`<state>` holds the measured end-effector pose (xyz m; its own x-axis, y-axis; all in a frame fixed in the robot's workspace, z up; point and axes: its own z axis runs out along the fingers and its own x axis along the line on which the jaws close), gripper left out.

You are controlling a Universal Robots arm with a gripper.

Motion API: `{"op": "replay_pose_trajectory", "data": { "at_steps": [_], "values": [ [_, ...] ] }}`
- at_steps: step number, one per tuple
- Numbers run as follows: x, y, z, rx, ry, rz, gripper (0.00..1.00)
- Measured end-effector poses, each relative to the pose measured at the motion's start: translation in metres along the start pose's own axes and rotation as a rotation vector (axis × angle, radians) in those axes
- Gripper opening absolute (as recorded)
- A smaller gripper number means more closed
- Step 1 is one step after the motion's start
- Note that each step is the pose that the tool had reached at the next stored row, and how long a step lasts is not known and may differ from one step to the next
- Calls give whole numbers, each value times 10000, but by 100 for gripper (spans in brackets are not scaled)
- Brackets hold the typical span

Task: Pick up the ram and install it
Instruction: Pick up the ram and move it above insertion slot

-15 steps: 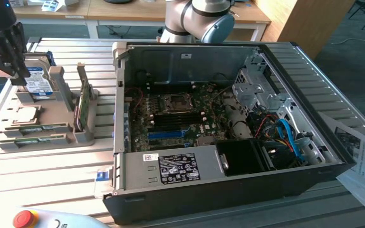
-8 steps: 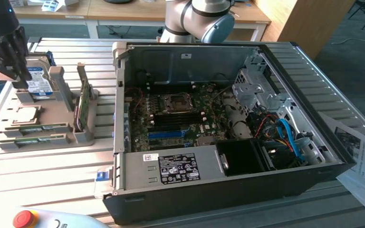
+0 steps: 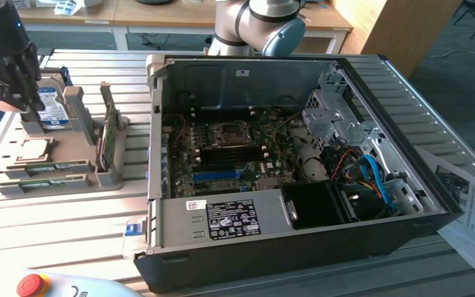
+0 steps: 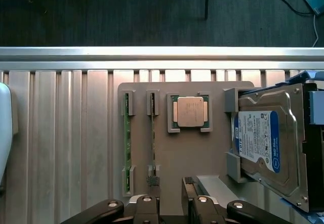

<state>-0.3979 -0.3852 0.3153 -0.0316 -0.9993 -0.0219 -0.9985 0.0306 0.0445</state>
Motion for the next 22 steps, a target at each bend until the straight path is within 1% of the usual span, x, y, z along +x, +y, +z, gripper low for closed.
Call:
{"op": "replay_pose_trajectory", "data": {
  "at_steps": [6,13,22],
  "values": [
    [2,-5,108,1,0,0,31],
    [8,-5,113,1,0,-1,31],
    [89,0,111,-1,0,0,31]
  ]
}}
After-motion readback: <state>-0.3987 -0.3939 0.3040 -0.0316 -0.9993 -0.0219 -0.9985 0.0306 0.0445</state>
